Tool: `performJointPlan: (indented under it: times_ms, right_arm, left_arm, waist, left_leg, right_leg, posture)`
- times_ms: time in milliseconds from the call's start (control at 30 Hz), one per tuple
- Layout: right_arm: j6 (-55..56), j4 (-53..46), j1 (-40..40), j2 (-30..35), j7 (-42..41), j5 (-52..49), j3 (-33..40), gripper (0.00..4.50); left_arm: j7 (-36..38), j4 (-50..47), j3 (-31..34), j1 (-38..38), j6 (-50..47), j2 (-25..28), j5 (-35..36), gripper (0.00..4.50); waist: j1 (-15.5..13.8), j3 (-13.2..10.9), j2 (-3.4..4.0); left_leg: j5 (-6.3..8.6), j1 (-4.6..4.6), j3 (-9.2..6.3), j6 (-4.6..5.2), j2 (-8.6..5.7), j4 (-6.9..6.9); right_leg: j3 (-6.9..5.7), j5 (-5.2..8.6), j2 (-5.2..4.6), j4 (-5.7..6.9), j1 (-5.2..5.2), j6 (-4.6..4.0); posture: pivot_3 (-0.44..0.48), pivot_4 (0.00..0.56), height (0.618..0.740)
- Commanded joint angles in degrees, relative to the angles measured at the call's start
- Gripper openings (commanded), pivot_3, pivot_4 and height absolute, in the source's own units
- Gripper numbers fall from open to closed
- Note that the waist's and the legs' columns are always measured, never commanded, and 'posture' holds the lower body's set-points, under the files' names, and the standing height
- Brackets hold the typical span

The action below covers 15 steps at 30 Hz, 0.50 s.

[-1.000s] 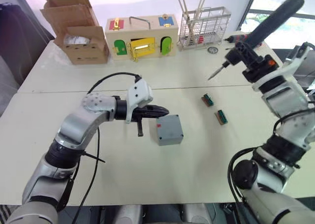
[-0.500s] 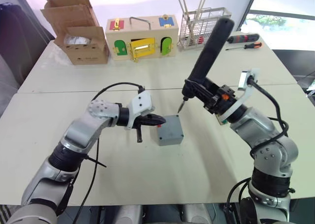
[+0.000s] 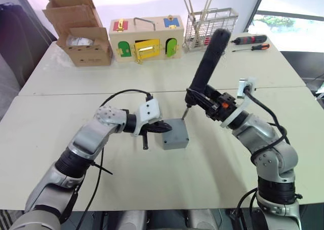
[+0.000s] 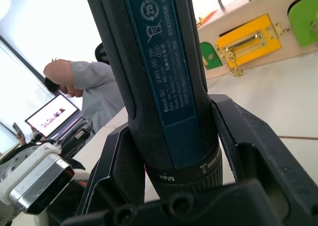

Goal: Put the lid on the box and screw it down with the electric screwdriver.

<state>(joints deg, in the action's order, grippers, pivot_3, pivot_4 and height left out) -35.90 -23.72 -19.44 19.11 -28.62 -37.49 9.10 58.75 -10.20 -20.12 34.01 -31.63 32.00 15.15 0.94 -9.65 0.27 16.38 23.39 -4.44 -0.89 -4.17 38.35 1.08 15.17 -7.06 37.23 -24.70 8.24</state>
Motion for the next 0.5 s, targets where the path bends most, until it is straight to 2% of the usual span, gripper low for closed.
performJointPlan:
  times_ms: [33,333,500]
  right_arm:
    - [3.3,-0.7,-0.4,0.4,-1.1,0.3,0.0,1.81]
    - [3.8,-0.8,2.1,2.9,-5.0,2.2,-5.4,1.81]
    - [6.1,0.5,3.3,5.8,-7.6,7.6,-10.9,1.81]
  left_arm:
    - [0.4,0.0,0.0,0.0,0.3,0.1,-0.7,0.00]
    - [0.3,-0.1,-0.2,0.1,0.1,-0.2,-1.1,0.00]
    - [0.3,-0.5,-0.5,0.0,-0.3,-0.5,-1.5,0.00]
  waist:
    - [0.0,0.0,0.00]
    - [0.0,0.0,-0.05]
    - [0.0,0.2,-0.22]
  left_leg:
    - [0.00,-0.01,0.00,0.00,0.00,0.00]
    - [0.00,-0.09,-0.02,0.00,0.00,0.00]
    - [0.01,-0.16,-0.02,0.01,0.00,-0.01]
  right_leg:
    - [0.00,0.00,0.00,0.00,0.00,0.00]
    - [-0.02,0.00,0.02,-0.01,0.09,0.00]
    - [-0.01,0.00,0.04,-0.02,0.14,0.00]
  posture:
    - [0.000,0.150,0.730]
    - [0.000,0.150,0.730]
    - [0.000,0.150,0.730]
